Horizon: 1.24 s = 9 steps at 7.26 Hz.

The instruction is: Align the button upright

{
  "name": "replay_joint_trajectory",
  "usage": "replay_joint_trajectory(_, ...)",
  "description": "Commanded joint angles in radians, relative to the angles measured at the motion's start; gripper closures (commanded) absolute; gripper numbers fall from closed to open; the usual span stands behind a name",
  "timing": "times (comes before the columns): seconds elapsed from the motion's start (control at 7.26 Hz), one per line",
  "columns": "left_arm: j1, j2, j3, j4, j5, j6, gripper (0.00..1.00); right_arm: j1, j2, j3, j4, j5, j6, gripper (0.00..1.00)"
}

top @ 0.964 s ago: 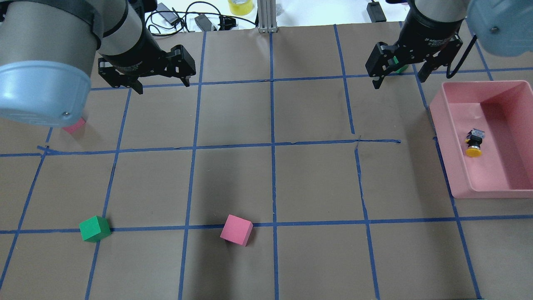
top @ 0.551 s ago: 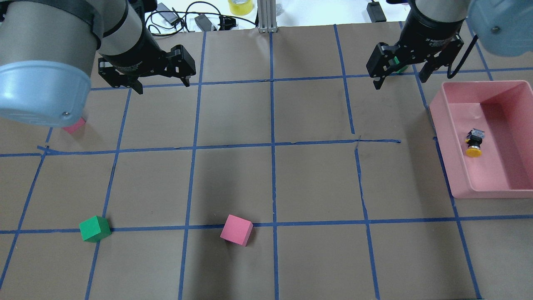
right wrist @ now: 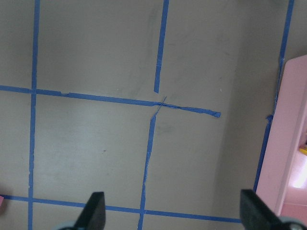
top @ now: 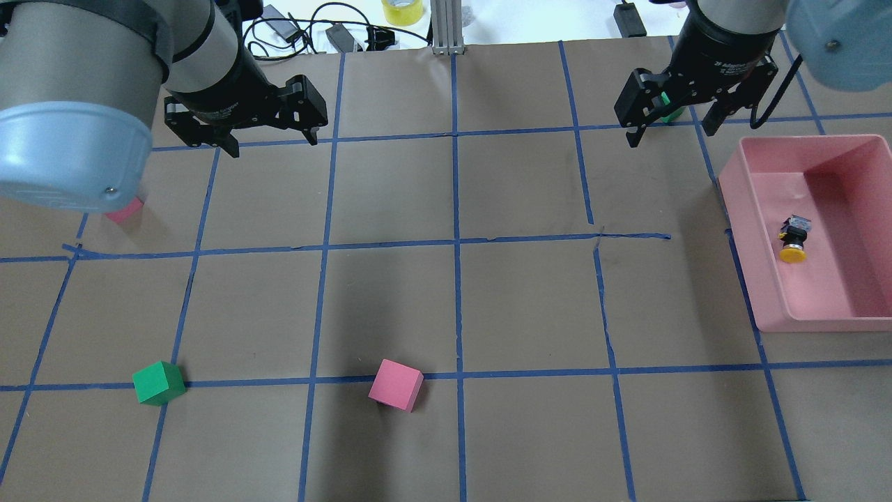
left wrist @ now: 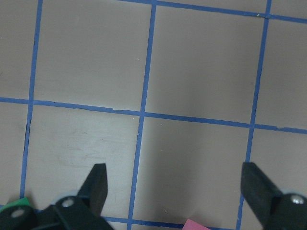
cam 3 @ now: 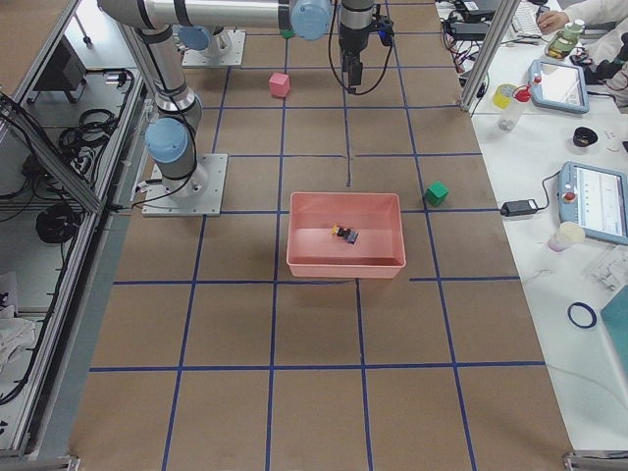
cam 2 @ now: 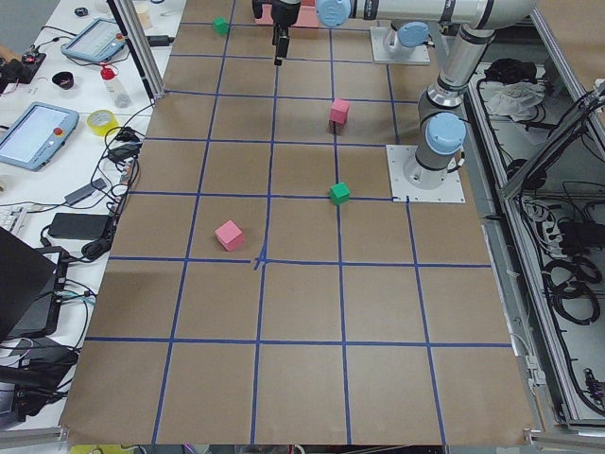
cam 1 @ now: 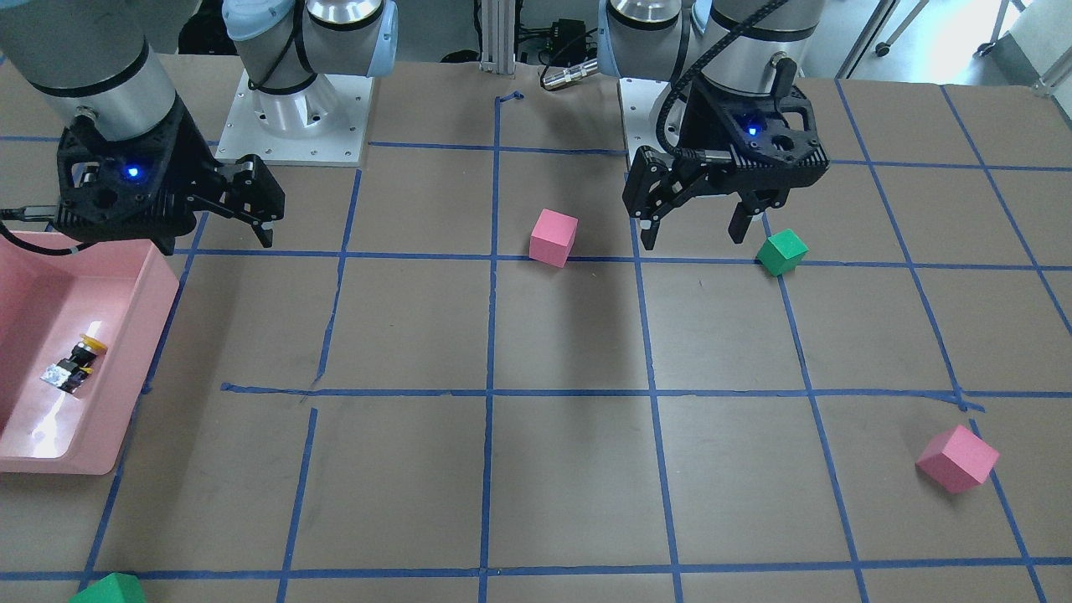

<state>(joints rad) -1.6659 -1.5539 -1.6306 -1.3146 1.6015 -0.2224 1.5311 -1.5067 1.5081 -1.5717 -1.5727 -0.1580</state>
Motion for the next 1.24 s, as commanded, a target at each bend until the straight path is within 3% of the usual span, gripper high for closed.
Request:
replay_joint_trajectory(0.0,0.0,0.0,0.0,0.0,0.0,0.0,0.0,0.0,-0.003,-0.014,0.024,-0.001,0.003,0.0)
replay_joint_trajectory(1.1,0.0,0.0,0.0,0.0,0.0,0.0,0.0,-0.012,0.003,0.004,0.016,-0.006,0.0,0.0)
